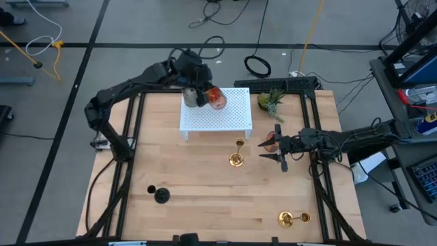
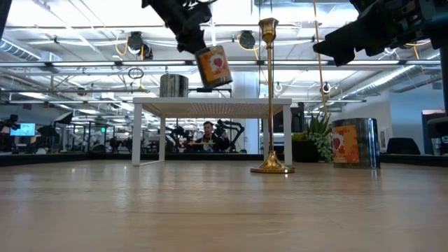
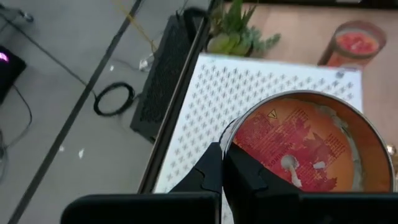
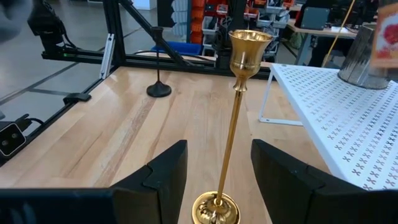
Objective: Pick & Place candle stick holders
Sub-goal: Put the bottom orange scented candle on the shelf aligned with the other scented candle, then put the orange scented candle on the shelf aligned with the other scented candles
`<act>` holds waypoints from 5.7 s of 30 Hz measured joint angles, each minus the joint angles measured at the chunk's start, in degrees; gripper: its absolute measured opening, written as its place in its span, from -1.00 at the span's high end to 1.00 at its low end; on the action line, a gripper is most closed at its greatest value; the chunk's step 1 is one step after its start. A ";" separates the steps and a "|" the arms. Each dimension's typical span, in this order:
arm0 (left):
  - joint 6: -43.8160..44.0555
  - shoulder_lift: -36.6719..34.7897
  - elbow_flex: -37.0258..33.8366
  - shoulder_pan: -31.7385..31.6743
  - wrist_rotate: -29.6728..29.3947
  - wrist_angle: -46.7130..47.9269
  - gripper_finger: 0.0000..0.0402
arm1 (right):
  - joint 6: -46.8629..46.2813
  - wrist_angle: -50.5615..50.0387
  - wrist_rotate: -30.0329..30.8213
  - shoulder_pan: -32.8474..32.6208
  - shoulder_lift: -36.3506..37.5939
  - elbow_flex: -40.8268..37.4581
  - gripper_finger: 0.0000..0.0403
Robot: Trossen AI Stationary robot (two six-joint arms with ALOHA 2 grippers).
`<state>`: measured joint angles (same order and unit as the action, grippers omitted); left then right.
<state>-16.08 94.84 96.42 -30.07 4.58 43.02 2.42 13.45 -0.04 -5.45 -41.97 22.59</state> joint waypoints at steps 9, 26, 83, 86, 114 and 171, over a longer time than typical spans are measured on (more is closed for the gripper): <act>-1.27 2.67 -0.02 -1.58 0.44 -1.94 0.99 | -0.09 -0.02 -0.01 0.00 -0.03 0.00 0.12; -1.90 7.05 -0.04 -4.06 0.09 -3.14 0.99 | -0.76 5.51 -0.01 0.00 -0.05 -4.81 0.12; -1.31 -17.32 -0.02 8.46 1.41 5.91 0.33 | -15.66 -42.83 18.28 0.22 -0.33 16.46 -0.13; 0.15 -19.79 -2.41 10.17 3.99 9.71 0.33 | -18.66 -46.78 17.89 0.22 -1.49 16.42 -0.13; 5.88 -31.18 -42.34 23.48 5.88 -24.03 0.33 | -22.75 -60.10 16.38 -0.02 -11.99 16.35 0.04; 9.70 -31.44 -42.32 31.18 3.63 -23.33 0.34 | -15.72 -54.85 4.45 -3.27 -22.01 41.80 1.00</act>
<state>-6.38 63.40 54.11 1.11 8.20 19.68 -13.30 -41.39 4.41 -8.72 -63.98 64.39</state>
